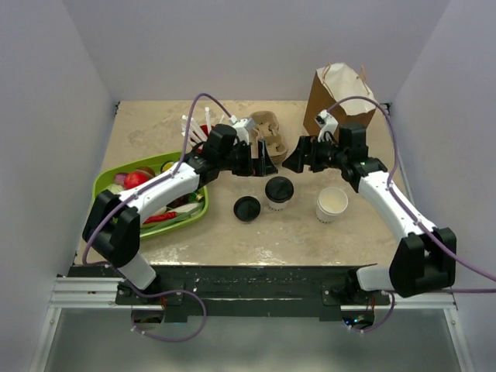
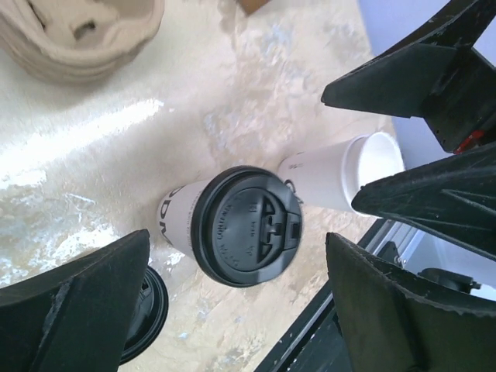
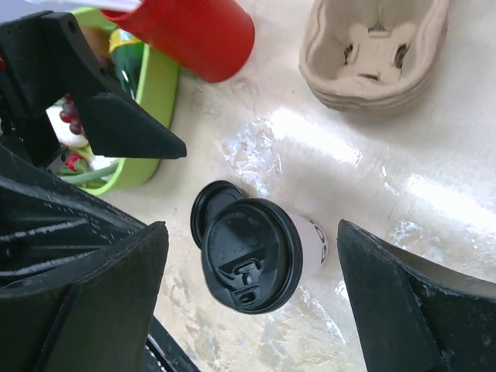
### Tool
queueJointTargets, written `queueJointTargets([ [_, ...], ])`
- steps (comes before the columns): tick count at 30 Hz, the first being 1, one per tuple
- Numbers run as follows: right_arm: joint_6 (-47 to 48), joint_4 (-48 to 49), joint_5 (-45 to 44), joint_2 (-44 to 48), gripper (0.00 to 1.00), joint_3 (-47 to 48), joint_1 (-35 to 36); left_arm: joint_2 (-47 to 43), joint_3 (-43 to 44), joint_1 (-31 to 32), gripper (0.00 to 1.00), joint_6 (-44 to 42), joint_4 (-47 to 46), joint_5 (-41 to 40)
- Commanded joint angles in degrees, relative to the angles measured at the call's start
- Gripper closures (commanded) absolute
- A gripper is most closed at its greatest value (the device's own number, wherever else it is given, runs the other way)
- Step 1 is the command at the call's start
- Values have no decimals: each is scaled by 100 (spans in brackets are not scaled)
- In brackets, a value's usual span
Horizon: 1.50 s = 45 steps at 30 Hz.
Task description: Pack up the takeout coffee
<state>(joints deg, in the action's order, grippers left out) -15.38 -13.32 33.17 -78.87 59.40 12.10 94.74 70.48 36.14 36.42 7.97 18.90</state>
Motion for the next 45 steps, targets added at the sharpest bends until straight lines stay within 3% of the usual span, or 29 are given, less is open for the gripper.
queueJointTargets([
  [1,-53,-442,-416,433,7,55,21,-377,54,7,0,-189,126,-299],
  [5,-430,-199,-382,592,7,-542,38,-263,54,7,0,-180,179,-290],
  [13,-905,5,-1075,179,8,-675,636,378,194,51,0,-74,12,114],
  [20,-1073,31,-1278,109,16,-991,653,765,195,86,4,75,-85,211],
  [24,-1160,224,-1181,100,29,-1220,653,853,177,77,11,119,-137,237],
  [25,-1169,260,-1120,22,39,-1255,653,862,168,77,12,111,-120,237],
  [29,-1344,680,-751,-67,54,-1395,706,906,159,69,19,145,-94,246],
  [35,-1617,1305,-461,-260,64,-1449,864,687,-78,-125,24,268,-41,211],
  [41,-1592,1306,-548,-672,61,-1018,1154,292,-587,-353,25,269,117,-149],
  [45,-1451,1236,-636,-875,50,-606,1286,10,-825,-485,25,295,249,-543],
])
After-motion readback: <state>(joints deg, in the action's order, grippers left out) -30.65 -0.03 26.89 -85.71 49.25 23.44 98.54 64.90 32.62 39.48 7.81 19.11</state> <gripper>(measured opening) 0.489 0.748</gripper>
